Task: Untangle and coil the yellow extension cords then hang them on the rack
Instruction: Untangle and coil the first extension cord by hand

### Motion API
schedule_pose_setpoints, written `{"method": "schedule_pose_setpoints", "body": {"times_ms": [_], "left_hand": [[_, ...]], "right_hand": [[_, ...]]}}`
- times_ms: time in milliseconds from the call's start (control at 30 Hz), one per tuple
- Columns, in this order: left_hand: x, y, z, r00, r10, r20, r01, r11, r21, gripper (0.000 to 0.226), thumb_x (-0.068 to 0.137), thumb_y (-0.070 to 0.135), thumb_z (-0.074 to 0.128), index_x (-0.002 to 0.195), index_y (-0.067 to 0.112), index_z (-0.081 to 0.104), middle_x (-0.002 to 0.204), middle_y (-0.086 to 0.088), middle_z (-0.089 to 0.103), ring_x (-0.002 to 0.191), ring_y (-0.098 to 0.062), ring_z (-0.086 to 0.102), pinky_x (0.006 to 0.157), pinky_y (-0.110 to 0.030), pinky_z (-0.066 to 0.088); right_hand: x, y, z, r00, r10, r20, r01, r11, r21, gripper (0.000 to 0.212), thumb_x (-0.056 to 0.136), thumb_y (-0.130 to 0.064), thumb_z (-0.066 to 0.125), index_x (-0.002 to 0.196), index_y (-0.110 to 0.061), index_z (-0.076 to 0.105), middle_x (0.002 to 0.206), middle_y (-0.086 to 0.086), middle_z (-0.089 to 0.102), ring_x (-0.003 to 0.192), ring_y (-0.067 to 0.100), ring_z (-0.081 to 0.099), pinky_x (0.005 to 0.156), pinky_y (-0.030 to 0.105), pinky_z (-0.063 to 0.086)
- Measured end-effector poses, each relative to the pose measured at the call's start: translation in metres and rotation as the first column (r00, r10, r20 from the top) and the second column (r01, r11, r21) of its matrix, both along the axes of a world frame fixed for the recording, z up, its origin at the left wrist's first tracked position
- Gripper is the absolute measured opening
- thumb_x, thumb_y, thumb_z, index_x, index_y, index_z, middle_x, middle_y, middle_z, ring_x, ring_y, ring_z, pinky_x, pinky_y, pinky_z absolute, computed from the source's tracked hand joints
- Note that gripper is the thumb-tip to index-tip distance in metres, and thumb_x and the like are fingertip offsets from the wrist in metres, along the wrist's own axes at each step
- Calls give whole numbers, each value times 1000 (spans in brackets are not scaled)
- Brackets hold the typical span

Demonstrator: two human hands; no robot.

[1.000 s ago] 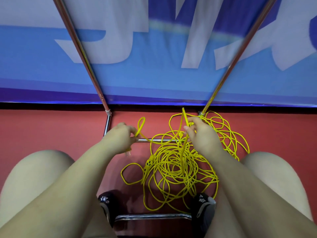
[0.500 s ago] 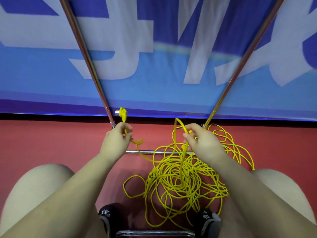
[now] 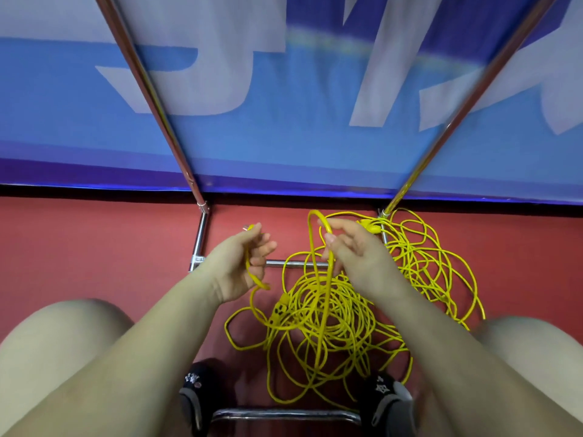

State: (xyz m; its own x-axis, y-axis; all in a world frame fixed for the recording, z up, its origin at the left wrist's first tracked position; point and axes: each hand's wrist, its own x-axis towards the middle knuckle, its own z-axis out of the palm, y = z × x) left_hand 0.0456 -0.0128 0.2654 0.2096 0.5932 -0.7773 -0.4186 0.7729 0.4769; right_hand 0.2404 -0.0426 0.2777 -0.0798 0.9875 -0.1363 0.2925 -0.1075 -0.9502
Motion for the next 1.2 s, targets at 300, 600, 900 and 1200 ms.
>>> {"method": "schedule_pose_setpoints", "body": {"times_ms": [300,600,900,1200], "left_hand": [[19,0,-7,983,-175,-57,179,981,77,17,95,29,48,89,20,61,75,7,69,38,0,40,32,-9,23],[-2,17,10,934,298,197,-335,921,197,37,103,28,29,74,15,47,47,5,55,49,-12,63,56,-31,58],[-31,19,15,960,228,161,-267,917,297,37,101,37,32,77,18,53,43,10,29,33,-3,23,38,-14,30],[-14,6,13,900,48,-434,199,839,506,37,98,36,44,67,16,37,51,0,59,38,-12,29,46,-21,30]], "right_hand": [[-13,-8,-12,893,198,404,-233,972,37,16,92,-34,53,101,-24,61,79,-7,64,82,19,62,75,33,48],[15,-8,-40,481,609,631,-334,792,-511,23,96,-36,44,81,-20,50,78,1,50,86,25,51,69,28,35],[47,-3,-46,626,476,618,-221,868,-445,13,90,-30,60,86,-17,59,84,2,58,80,20,53,76,29,44],[38,5,-15,997,-50,56,71,879,-471,16,90,-24,59,91,-8,59,76,0,66,48,8,63,50,18,52]]}}
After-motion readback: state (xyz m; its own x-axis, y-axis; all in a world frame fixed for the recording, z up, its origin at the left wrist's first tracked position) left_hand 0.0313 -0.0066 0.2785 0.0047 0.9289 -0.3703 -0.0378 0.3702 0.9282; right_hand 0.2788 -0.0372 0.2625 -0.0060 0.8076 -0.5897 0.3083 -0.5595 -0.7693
